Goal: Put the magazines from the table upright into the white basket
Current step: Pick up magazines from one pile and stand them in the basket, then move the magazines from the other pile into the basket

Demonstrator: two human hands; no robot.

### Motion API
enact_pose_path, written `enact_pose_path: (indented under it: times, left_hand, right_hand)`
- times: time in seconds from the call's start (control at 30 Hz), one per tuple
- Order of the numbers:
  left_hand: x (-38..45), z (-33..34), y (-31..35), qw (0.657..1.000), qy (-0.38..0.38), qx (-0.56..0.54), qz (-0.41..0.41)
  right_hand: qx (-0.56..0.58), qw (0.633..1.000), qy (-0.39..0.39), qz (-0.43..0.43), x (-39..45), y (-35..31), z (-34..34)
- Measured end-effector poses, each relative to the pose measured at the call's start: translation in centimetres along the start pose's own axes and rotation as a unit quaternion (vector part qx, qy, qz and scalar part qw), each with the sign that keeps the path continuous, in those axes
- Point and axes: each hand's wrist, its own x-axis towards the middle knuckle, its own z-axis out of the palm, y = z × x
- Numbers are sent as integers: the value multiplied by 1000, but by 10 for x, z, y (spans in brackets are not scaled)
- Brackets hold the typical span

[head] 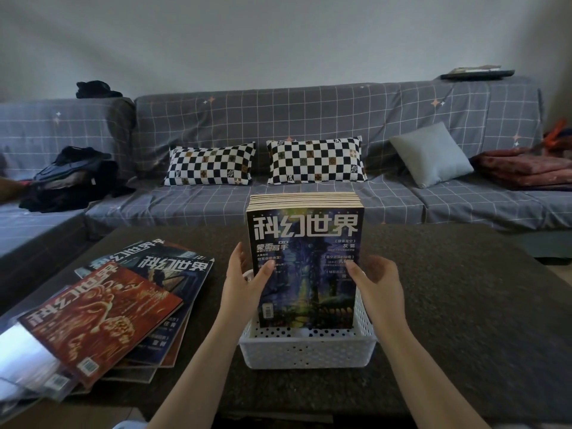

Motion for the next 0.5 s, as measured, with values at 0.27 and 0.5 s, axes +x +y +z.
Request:
enact_pose_path:
  times: [0.27, 0.5]
  left_hand:
    - [-50, -8, 7, 996, 72, 44, 27]
    - [-71, -43, 10, 992, 102, 55, 43]
  right_hand:
    - [-24, 997, -62, -49, -40, -11, 12]
    - [-24, 983, -163, -78, -64, -23, 52]
